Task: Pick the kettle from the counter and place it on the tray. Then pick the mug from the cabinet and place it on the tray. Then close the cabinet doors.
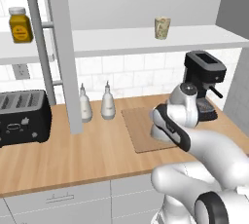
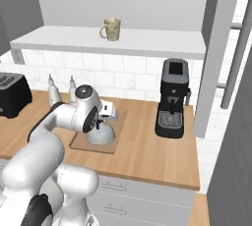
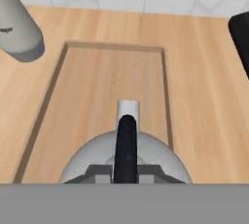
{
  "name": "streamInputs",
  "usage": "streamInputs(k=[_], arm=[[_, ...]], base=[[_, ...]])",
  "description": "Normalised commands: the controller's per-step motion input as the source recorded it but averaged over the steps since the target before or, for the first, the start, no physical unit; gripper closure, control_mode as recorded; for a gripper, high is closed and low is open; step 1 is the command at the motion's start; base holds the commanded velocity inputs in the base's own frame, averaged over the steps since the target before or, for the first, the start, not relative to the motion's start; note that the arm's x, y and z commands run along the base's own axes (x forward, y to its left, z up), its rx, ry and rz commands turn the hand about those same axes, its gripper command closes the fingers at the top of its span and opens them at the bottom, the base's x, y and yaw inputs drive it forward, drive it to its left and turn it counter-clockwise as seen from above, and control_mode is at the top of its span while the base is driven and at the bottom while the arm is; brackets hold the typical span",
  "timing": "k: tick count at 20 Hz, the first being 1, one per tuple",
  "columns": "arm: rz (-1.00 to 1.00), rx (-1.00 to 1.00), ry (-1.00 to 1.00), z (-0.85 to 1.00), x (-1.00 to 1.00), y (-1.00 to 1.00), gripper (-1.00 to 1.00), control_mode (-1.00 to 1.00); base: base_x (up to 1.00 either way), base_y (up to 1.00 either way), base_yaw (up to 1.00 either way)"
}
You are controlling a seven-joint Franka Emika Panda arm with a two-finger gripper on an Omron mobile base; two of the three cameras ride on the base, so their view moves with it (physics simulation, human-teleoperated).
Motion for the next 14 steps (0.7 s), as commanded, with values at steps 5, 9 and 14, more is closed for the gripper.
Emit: streamInputs(k=[5, 9, 14], arm=[[0.0, 0.0, -0.09, 0.06, 0.56, 0.29, 1.0, -1.0], [0.0, 0.0, -0.05, 0.1, 0.61, 0.21, 1.0, -1.0], [0.0, 0.0, 0.0, 0.08, 0.7, 0.13, 1.0, -1.0]], base=[[0.0, 0.0, 0.0], [0.0, 0.0, 0.0], [0.0, 0.0, 0.0]])
